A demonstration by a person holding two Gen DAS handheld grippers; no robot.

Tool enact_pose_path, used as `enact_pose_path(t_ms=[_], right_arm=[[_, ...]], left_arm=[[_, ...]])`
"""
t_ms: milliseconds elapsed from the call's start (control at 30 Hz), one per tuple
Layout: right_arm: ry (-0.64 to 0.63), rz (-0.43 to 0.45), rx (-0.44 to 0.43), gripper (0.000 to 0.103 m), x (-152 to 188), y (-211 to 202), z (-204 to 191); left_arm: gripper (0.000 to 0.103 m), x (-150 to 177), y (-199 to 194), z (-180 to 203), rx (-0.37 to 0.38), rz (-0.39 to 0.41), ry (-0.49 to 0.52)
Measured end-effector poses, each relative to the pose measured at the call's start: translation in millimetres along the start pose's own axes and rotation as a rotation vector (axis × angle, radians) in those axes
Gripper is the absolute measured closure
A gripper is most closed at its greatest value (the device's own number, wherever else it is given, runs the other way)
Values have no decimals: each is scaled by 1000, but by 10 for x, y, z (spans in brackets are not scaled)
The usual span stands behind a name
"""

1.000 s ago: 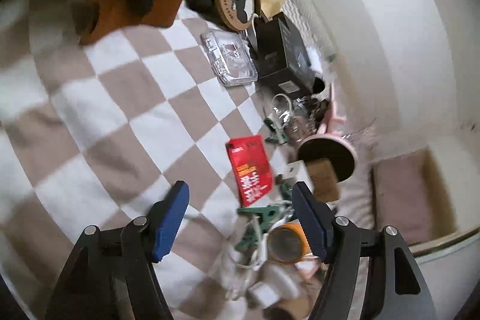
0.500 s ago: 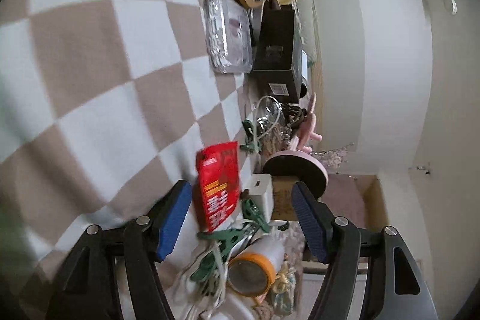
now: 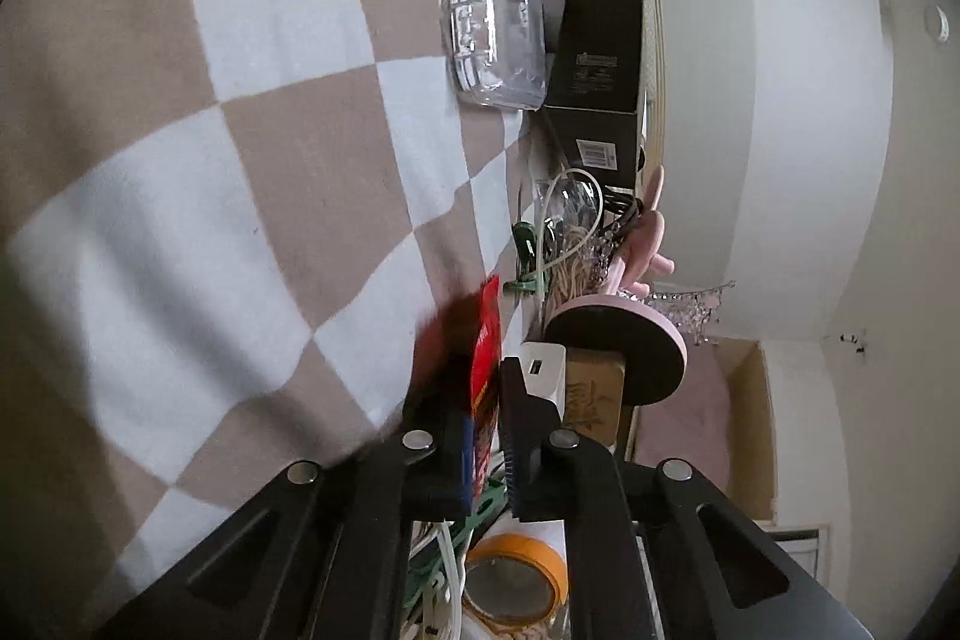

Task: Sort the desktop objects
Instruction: 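Grasp the red packet with the right tool while the left tool holds the strap, then carry the leather strap and red packet with both tools over the clear bin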

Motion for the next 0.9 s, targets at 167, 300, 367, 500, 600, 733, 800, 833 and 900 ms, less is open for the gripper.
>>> enact_pose_path(t_ms=[167,300,367,500,600,733,800,833,900], right_arm=[[-8,31,-2,95,57,-47,41],[-24,76,29,95,70,-124,117],[-17,91,44,95,67,-157,207],[25,90,74,96,36,-115,463],[69,90,97,96,3,-119,718],[207,63,40,97,-25,-123,1094],[295,41,-21,97,-67,-152,1279],[332,32,-48,97,-97,-195,1331],[416,6,-126,98,-116,-267,1450]], left_arm=[[95,8,-5,44,-20,7,31],[95,4,-59,72,-34,30,42],[95,-1,-110,92,-46,50,50],[95,-16,-199,111,-60,84,60],[96,-23,-263,129,-74,110,70],[96,-49,-358,199,-105,158,105],[96,-62,-403,224,-126,186,118],[96,-62,-428,235,-136,197,126],[96,-58,-471,256,-154,214,141]])
Point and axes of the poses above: each gripper's, at about its wrist camera, not at the fingertips, and y roughly the way its jaws point, z to its right, x to its underside, the point moved 2 cm from there along y, roughly the way its jaws point, and after that the axes turned 15 degrees about x, right-handed, at the moved point
